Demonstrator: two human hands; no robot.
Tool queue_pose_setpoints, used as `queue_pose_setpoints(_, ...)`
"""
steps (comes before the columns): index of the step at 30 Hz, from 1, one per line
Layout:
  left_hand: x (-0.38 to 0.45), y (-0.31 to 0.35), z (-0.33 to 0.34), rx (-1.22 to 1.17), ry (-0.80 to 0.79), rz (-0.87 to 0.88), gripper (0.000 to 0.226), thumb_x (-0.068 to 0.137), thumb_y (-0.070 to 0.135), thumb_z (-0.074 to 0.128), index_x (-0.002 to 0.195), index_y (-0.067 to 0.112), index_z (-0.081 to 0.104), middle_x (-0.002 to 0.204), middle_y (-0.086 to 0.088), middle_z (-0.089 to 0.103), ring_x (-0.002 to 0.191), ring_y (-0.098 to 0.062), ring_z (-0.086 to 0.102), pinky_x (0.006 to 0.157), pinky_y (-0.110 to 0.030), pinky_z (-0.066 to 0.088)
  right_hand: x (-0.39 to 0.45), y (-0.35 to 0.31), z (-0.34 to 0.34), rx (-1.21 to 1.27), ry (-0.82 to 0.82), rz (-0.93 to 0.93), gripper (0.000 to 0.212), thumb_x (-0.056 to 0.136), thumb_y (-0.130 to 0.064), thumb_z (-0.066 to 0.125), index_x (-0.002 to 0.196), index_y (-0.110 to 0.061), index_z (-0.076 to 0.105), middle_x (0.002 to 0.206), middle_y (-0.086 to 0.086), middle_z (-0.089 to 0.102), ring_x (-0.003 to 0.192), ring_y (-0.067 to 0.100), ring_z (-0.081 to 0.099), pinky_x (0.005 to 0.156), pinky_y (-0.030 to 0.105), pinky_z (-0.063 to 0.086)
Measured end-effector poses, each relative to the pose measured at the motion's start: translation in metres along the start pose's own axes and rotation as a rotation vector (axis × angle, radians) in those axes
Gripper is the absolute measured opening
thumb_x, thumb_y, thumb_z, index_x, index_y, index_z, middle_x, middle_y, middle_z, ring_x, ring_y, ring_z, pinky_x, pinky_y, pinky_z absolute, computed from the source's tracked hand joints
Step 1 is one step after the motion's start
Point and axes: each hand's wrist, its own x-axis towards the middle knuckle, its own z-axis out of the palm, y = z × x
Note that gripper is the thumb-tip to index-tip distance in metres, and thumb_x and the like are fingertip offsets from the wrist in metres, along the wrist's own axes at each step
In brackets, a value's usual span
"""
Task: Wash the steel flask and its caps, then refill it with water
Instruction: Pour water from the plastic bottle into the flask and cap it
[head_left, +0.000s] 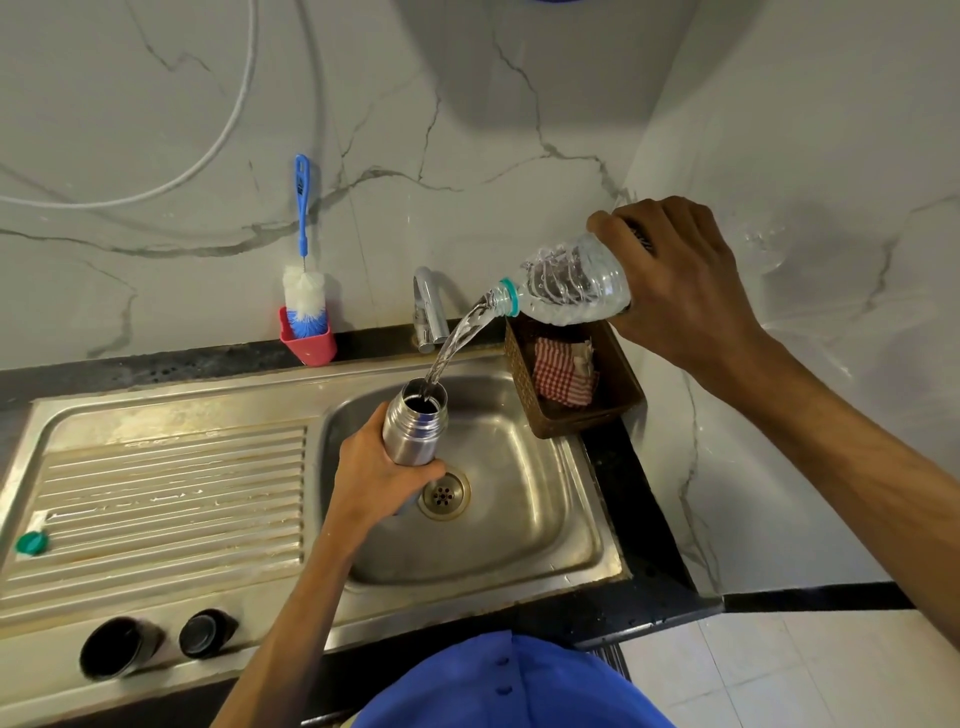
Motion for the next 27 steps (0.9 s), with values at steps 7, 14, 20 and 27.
queue_pose_setpoints(7,-0.0019,-0.0001,-0.0009,0.003,-0.007,0.009,0.071,0.061,0.020,0.099,0.119,0.028,0.060,0.100,0.015,0.070,0.090,-0.002,0.067,0.076,-0.014,0.045,0.0004,0.0013,-0.0009,-0.008,0.004,0.000,0.066,0.076,-0.019,0.085,0.133,-0.006,0.053,0.120,0.022,0.062,0.106,0.043,0.060,0.092,0.053,0.048)
queue_pose_setpoints(14,-0.0005,-0.0009,-0.0046,0.030,-0.007,0.030,0.066,0.059,0.026,0.098,0.114,0.029,0.062,0.096,0.012,0.072,0.084,-0.006,0.069,0.073,-0.023,0.051,-0.0007,0.0001,-0.0022,-0.019,0.020,-0.018,0.070,0.070,-0.011,0.086,0.132,-0.005,0.055,0.120,0.021,0.063,0.105,0.043,0.060,0.092,0.052,0.047)
queue_pose_setpoints(20,0.0010,0.0020,-0.0039,0.028,0.004,0.043,0.071,0.059,0.026,0.099,0.120,0.026,0.063,0.100,0.014,0.071,0.088,-0.005,0.068,0.076,-0.020,0.049,-0.0012,0.0011,-0.0044,-0.032,0.022,-0.028,0.068,0.071,-0.010,0.085,0.132,-0.004,0.056,0.120,0.022,0.063,0.105,0.043,0.060,0.093,0.053,0.047)
queue_pose_setpoints(27,-0.0032,0.0022,-0.0028,0.026,-0.017,0.027,0.073,0.060,0.026,0.099,0.121,0.029,0.060,0.101,0.017,0.069,0.090,-0.002,0.067,0.077,-0.018,0.048,-0.0031,0.0022,-0.0044,-0.018,0.015,-0.034,0.073,0.068,-0.009,0.087,0.132,-0.005,0.054,0.120,0.023,0.063,0.105,0.044,0.061,0.093,0.054,0.048)
